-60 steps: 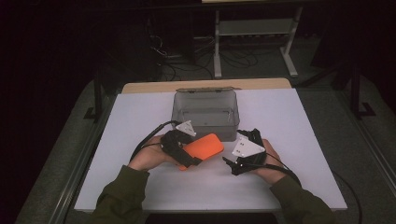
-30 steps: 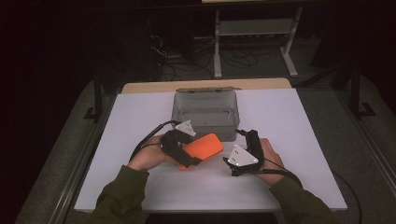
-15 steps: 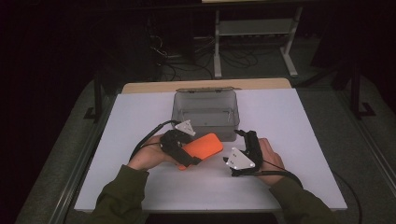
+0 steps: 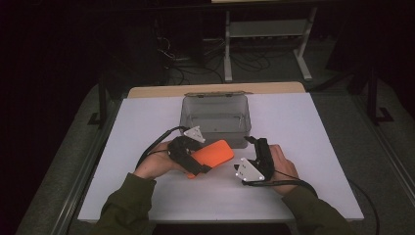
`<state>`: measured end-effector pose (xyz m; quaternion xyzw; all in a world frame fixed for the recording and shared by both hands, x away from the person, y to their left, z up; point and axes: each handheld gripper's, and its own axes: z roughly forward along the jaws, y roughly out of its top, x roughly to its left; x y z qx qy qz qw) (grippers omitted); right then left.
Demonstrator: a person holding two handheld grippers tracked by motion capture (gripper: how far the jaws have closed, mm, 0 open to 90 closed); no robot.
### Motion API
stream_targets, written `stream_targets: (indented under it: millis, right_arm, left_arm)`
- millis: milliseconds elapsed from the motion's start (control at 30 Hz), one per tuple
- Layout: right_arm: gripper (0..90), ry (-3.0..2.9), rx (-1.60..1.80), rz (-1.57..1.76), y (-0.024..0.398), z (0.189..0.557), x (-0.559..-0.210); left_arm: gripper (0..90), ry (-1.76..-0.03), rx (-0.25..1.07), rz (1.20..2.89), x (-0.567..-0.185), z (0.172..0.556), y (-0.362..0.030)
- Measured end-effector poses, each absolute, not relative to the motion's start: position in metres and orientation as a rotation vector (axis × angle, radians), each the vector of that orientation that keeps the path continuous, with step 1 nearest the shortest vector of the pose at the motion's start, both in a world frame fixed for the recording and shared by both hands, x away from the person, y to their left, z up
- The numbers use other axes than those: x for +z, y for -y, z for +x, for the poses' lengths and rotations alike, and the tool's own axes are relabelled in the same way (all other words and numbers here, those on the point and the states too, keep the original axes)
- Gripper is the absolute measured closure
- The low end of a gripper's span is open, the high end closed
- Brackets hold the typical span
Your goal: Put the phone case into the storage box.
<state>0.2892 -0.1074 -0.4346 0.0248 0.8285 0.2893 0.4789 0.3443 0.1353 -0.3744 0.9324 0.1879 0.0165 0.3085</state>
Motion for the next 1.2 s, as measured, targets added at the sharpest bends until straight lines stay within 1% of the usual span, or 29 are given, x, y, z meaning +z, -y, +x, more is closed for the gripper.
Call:
stream_targets:
  millis: [1200]
  right_arm:
    - [0.0, -1.909, 0.563, -0.098, 0.1004, 0.2809, -0.4413]
  left_arm:
    - [15.0, -0.5, 0.043, 2.472, -0.3752, 0.344, -0.1344]
